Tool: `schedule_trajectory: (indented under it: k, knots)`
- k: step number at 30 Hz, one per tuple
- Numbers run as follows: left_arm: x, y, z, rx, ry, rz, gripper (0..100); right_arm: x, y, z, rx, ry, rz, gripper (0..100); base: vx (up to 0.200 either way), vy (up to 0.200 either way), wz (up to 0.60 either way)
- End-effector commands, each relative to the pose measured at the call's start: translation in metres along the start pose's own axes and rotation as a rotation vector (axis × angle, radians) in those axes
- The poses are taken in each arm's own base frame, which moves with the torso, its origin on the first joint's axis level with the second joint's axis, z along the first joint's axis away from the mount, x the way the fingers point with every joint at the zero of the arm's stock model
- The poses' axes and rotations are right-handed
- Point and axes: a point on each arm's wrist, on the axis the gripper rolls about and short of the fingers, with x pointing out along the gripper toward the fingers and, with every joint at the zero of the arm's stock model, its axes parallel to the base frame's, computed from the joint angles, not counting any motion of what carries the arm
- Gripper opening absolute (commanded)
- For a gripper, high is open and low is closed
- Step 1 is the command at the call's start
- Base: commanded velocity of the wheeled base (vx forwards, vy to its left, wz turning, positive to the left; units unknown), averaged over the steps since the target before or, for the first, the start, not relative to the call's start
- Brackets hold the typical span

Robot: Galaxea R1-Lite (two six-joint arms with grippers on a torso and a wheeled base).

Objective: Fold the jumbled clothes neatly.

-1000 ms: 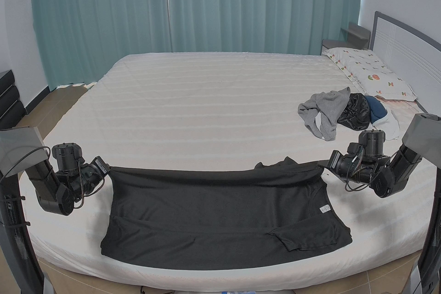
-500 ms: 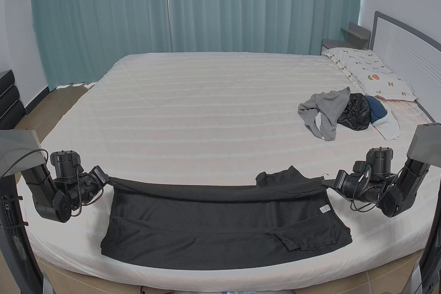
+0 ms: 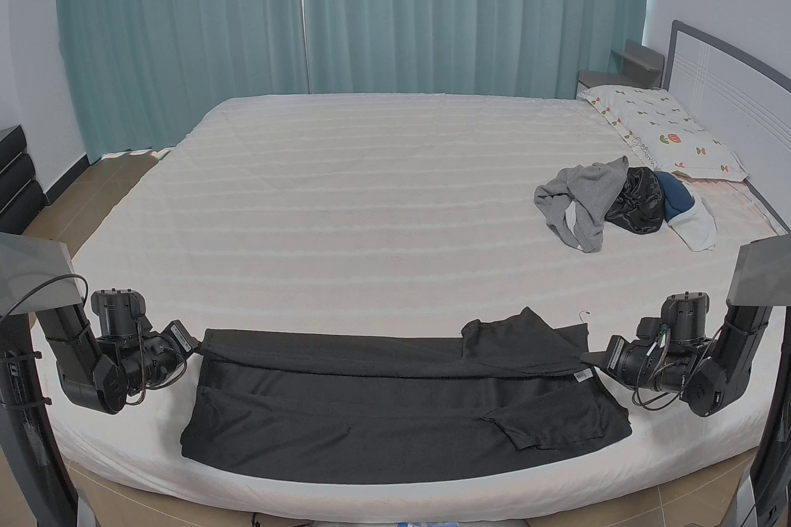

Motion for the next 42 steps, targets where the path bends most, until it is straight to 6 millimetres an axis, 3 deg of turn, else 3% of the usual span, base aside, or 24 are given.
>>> schedule_trajectory:
  k: [1, 5, 11, 16, 30, 42]
  knots:
    - [-0.001, 0.004, -0.005, -0.005, 0.017, 0.014, 0, 0.001, -0.010, -0.013, 0.014, 0.030, -0.024, 0, 0.000, 0.000, 0.00]
    - [-0.003, 0.005, -0.006, -0.005, 0.019, 0.017, 0, -0.001, -0.011, -0.016, 0.008, 0.024, -0.024, 0, 0.000, 0.000, 0.00]
    - [-0.012, 0.000, 0.007, 0.001, -0.028, -0.001, 0, -0.016, -0.003, 0.002, -0.003, -0.082, 0.022, 0, 0.000, 0.000, 0.00]
    - [-0.012, -0.001, 0.009, -0.001, -0.039, -0.007, 0, -0.016, -0.005, 0.002, 0.002, -0.080, 0.017, 0, 0.000, 0.000, 0.00]
    - [-0.008, 0.012, -0.001, -0.012, 0.013, 0.043, 0, -0.013, -0.024, -0.024, -0.048, 0.029, -0.065, 0, 0.000, 0.000, 0.00]
    - [-0.007, 0.018, -0.008, 0.012, 0.036, 0.061, 0, -0.008, -0.029, -0.031, -0.058, 0.035, -0.068, 0, 0.000, 0.000, 0.00]
